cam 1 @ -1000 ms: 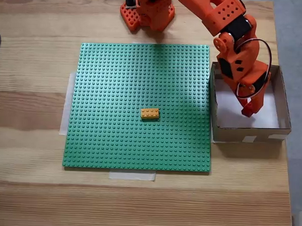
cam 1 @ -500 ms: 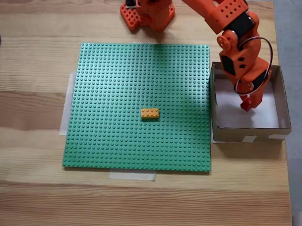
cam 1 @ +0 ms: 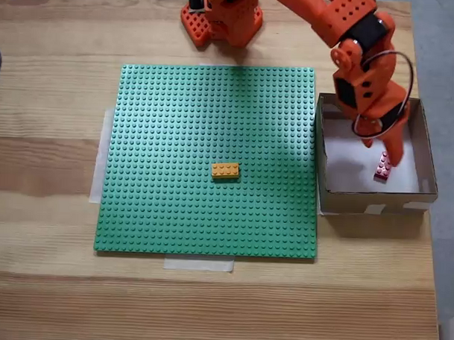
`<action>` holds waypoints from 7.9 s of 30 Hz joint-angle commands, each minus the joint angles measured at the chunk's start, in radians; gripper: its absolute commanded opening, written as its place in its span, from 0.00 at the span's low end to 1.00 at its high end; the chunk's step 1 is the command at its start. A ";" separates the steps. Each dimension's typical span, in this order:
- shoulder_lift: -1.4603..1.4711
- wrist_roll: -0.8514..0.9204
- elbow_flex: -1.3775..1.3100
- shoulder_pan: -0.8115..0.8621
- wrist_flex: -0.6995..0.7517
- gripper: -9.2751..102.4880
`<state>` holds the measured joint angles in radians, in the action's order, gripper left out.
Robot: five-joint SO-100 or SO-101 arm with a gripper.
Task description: Pick the red lego block and put it in the box.
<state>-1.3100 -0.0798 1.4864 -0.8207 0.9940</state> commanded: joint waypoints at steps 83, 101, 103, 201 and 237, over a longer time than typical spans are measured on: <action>-1.870 0.184 1.692 0.822 -0.388 0.30; -1.953 0.192 1.698 0.821 -0.206 0.18; -1.953 0.189 1.698 0.822 -0.206 0.14; -1.953 0.161 1.698 0.834 -0.206 0.08; -1.953 0.161 1.698 0.834 -0.206 0.08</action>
<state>-3.2551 0.0859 3.1753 0.0169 0.7854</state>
